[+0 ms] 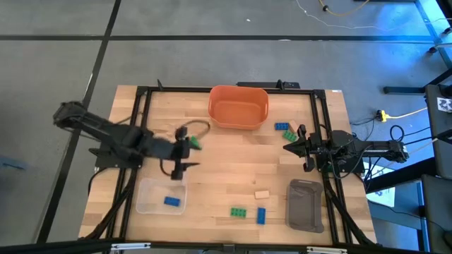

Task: Sort & place blocks by color
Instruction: Put the top right 8 stud green game piece into the orange bin

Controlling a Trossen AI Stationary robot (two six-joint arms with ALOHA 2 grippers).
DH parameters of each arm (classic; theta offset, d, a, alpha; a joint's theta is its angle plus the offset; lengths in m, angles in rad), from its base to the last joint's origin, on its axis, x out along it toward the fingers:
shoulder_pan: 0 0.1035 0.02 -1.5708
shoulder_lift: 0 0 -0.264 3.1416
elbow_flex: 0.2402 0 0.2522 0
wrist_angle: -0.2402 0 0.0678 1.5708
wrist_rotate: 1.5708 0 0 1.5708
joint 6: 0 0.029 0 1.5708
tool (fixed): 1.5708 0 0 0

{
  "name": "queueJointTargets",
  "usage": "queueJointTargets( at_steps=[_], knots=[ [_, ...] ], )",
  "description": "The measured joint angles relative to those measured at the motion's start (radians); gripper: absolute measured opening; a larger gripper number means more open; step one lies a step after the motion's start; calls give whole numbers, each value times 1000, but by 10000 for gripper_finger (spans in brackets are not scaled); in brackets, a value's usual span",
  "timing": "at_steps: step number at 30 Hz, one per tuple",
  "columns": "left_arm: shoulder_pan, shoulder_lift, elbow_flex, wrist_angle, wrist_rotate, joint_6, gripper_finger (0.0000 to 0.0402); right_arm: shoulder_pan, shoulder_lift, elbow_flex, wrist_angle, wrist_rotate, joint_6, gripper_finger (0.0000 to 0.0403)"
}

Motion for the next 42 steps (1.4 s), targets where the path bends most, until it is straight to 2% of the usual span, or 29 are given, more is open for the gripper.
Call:
queueJointTargets(
  at_steps=[4,8,13,21,33,42],
  knots=[
    [140,-89,-129,217,147,122,240,0,0,0,0,0,0,10],
    [259,-180,-263,398,260,139,240,0,0,0,0,0,0,10],
    [298,-293,-397,579,302,112,240,0,0,0,0,0,0,10],
    [262,-378,-459,616,265,68,240,0,0,0,0,0,0,10],
    [242,-385,-459,625,264,69,240,0,0,0,0,0,0,10],
    [242,-385,-459,624,220,70,240,0,0,0,0,0,0,10]
  ],
)
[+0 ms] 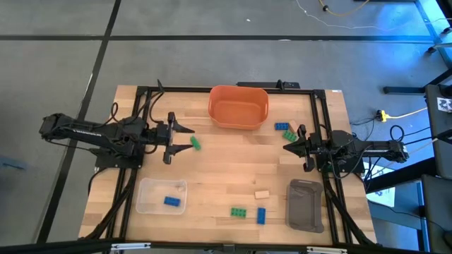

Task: Sort & place blocks by color
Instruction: Put the top right 8 stud green game piece into the orange bin

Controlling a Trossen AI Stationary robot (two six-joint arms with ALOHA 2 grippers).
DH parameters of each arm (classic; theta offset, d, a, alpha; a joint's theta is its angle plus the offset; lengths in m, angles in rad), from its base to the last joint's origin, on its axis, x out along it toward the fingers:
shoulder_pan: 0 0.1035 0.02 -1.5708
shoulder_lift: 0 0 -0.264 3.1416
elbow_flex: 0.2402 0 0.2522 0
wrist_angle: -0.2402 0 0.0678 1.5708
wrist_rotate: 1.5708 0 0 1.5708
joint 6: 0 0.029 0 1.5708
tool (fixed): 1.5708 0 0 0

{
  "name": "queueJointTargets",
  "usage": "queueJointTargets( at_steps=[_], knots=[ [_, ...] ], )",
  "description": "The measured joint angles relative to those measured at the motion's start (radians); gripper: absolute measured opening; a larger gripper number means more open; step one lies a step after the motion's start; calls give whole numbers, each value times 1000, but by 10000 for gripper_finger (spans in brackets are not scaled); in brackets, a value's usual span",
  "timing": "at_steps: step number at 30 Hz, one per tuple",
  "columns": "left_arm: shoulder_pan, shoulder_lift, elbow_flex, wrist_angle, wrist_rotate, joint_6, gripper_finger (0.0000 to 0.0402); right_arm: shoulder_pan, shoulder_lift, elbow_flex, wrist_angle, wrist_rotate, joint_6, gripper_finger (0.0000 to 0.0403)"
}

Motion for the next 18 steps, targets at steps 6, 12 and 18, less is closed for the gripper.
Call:
queueJointTargets(
  at_steps=[6,12,18],
  knots=[
    [0,0,0,-1,-43,-9,240,0,0,0,7,0,-1,10],
    [-1,16,0,-1,-70,-10,240,0,0,0,60,0,22,10],
    [-1,43,0,-7,-74,16,239,0,0,0,178,0,-2,10]
  ],
)
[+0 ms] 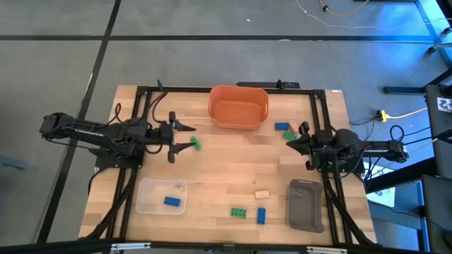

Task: Sort & place blocks by color
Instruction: Put the top right 8 stud green game piece into the orange bin

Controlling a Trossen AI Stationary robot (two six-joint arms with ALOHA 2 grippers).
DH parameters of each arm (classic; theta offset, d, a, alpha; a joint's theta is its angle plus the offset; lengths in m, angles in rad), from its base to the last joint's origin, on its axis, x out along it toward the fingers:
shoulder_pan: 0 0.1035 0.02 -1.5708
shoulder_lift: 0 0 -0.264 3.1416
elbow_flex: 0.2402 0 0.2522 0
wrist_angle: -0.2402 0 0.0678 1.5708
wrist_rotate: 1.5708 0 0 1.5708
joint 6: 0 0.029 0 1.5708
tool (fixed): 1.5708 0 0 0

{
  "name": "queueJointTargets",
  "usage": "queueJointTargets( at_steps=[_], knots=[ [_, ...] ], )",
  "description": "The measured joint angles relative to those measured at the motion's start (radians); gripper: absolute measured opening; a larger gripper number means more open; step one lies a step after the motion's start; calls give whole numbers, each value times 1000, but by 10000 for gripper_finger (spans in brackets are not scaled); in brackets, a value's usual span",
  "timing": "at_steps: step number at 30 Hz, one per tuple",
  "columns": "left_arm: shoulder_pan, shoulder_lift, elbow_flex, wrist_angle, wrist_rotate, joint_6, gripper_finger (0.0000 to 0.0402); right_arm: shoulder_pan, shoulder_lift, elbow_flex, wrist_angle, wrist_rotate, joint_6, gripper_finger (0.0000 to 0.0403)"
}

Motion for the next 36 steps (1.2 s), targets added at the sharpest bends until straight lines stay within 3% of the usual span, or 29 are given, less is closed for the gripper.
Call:
queueJointTargets(
  at_steps=[10,14,19,25,31,36],
  knots=[
    [0,0,0,-17,-5,9,240,0,0,0,91,45,-52,20],
    [0,0,0,-17,-5,10,240,0,9,0,117,90,-24,66],
    [0,0,0,-17,-5,10,240,0,65,15,147,115,25,157],
    [0,0,0,-17,-5,25,240,0,235,196,-188,242,123,235],
    [0,0,0,-17,-6,27,240,0,436,414,-748,339,316,243],
    [1,0,0,-17,-6,27,240,-14,576,470,-937,439,594,244]
  ],
)
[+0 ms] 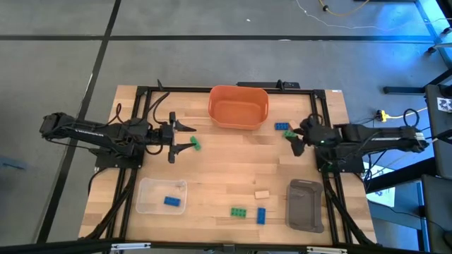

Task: Sort & place blocks by color
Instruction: Put the top right 8 stud green game piece into the orange bin

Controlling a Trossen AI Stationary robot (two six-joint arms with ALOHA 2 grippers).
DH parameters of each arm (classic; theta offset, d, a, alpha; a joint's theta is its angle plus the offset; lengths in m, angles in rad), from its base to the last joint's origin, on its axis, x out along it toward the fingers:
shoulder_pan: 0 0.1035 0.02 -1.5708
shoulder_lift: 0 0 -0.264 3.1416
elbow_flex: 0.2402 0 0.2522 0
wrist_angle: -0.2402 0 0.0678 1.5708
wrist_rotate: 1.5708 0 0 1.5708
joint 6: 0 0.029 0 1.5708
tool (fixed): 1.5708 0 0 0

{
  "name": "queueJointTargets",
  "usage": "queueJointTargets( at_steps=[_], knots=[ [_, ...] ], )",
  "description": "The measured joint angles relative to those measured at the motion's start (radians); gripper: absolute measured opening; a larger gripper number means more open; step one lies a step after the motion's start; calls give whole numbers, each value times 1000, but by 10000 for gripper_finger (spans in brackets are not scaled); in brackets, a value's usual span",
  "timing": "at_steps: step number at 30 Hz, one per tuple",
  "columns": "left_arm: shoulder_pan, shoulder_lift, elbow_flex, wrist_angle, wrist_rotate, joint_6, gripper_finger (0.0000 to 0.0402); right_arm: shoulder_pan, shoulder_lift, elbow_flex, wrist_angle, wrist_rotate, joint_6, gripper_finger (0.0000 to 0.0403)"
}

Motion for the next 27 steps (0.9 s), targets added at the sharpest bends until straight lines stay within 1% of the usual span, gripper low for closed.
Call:
queueJointTargets(
  at_steps=[2,7,10,14,20,23,27],
  knots=[
    [0,0,0,0,0,0,240,-24,55,-7,-15,7,65,244],
    [0,0,0,0,-1,0,240,-115,191,-9,-16,3,57,244],
    [0,0,0,1,-1,0,240,-182,265,-9,-15,-54,13,244],
    [0,0,0,1,-1,7,240,-261,353,-9,47,-146,-72,244],
    [0,0,0,1,-1,2,240,-345,476,-9,96,-167,-158,244],
    [0,0,0,1,0,1,240,-369,525,-9,122,-172,-201,244],
    [0,0,0,1,0,1,240,-384,575,-9,149,-206,-250,244]
  ],
)
